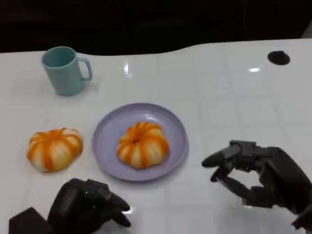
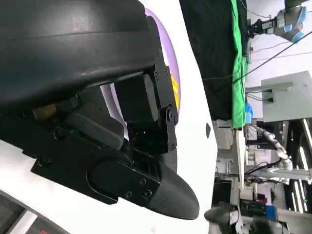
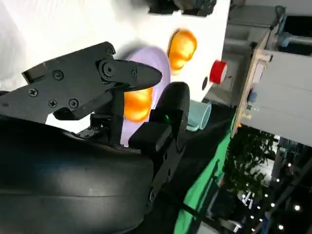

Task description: Grasp the bread from the table and place it into the plate.

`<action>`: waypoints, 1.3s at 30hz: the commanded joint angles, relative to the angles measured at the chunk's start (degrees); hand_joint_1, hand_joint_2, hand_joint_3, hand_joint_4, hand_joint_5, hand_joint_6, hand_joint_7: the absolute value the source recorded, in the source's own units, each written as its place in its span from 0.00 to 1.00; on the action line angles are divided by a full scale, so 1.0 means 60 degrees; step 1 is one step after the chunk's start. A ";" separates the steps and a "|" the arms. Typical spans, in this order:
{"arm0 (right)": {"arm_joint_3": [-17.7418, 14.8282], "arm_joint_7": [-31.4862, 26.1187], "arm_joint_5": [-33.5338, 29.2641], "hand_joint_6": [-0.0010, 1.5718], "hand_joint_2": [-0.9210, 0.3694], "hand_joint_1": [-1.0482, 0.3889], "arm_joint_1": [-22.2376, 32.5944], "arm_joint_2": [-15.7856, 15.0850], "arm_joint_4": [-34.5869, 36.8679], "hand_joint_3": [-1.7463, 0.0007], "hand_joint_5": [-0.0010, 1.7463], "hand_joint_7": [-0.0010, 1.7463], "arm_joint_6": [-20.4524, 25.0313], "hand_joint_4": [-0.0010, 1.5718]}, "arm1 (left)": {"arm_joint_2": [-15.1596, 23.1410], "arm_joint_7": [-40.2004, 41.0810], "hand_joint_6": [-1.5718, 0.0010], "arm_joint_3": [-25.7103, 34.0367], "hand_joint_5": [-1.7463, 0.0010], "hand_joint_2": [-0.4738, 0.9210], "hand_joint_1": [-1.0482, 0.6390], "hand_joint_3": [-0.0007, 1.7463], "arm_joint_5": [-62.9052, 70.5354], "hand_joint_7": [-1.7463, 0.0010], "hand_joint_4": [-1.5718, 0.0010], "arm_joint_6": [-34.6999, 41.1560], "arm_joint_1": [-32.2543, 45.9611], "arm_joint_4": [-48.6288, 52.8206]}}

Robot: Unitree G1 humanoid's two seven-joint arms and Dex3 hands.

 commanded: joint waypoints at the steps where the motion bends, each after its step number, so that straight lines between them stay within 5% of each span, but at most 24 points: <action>1: -0.0315 -0.0062 0.0155 0.44 0.06 0.63 0.0609 0.0120 -0.0495 0.71 0.82 0.65 0.0248 0.44 | 0.0146 0.0074 0.00 0.0056 0.64 0.98 0.00 0.00 -0.0007 0.88 0.08 -0.0077 -0.0008 0.0029; 13: -0.0539 -0.0764 -0.0747 0.46 0.31 0.63 0.0994 0.0724 0.0011 0.33 1.00 0.82 -0.0361 0.47 | 0.0169 0.0014 0.00 0.0087 0.64 0.98 0.00 0.00 -0.0043 0.88 0.08 -0.0132 0.0069 -0.0025; 39: -0.0705 -0.0832 -0.1245 0.44 0.36 0.58 0.0745 0.0860 0.1124 0.29 1.00 0.88 -0.1227 0.52 | 0.0214 -0.0003 0.00 0.0092 0.64 0.99 0.00 0.00 -0.0052 0.87 0.08 -0.0136 0.0166 -0.0148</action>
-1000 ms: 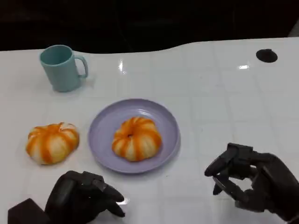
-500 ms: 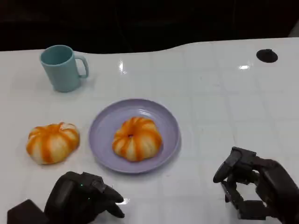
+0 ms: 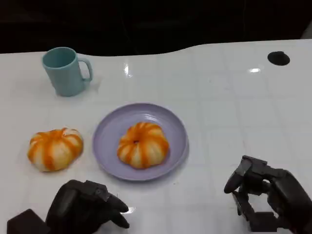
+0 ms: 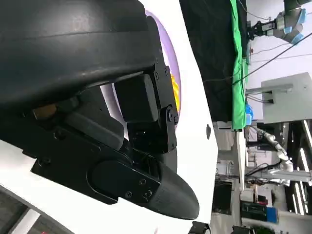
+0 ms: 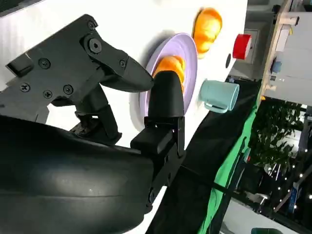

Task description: Grasp the bread from the table and place it into the plate.

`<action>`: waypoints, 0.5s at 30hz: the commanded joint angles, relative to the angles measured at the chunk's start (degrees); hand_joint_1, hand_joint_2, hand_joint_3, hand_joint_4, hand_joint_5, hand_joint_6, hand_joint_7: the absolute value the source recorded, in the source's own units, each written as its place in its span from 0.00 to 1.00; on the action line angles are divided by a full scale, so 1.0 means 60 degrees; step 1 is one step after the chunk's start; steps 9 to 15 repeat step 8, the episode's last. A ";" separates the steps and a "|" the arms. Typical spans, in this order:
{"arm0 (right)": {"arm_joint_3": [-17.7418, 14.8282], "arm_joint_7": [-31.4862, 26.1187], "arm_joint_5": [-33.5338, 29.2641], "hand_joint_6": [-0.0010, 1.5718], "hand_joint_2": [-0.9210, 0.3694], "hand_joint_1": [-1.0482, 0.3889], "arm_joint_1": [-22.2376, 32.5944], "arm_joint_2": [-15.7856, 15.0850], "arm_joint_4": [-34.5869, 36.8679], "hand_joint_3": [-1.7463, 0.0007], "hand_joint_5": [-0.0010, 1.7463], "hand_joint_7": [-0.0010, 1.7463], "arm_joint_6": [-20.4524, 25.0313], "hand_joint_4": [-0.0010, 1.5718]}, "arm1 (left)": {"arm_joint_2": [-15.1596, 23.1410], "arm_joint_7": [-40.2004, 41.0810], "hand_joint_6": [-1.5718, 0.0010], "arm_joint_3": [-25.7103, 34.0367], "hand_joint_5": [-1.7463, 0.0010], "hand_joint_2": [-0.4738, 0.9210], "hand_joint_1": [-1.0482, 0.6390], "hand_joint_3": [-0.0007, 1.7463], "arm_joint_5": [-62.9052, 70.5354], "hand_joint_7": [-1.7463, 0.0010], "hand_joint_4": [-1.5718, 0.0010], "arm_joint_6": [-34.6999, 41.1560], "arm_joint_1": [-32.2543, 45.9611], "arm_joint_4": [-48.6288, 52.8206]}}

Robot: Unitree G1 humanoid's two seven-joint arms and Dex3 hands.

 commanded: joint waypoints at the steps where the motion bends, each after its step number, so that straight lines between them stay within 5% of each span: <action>1: -0.0069 -0.0049 -0.0070 0.43 0.35 0.58 -0.0063 -0.0030 0.0064 0.29 1.00 0.88 -0.0282 0.51 | 0.0187 -0.0015 0.00 0.0036 0.64 0.99 0.00 0.00 -0.0043 0.87 0.08 -0.0128 0.0091 -0.0123; 15: -0.0102 -0.0107 -0.0158 0.44 0.35 0.58 -0.0093 -0.0014 0.0097 0.30 1.00 0.87 -0.0362 0.51 | 0.0190 -0.0014 0.00 0.0045 0.64 0.99 0.00 0.00 -0.0039 0.87 0.08 -0.0213 0.0090 -0.0094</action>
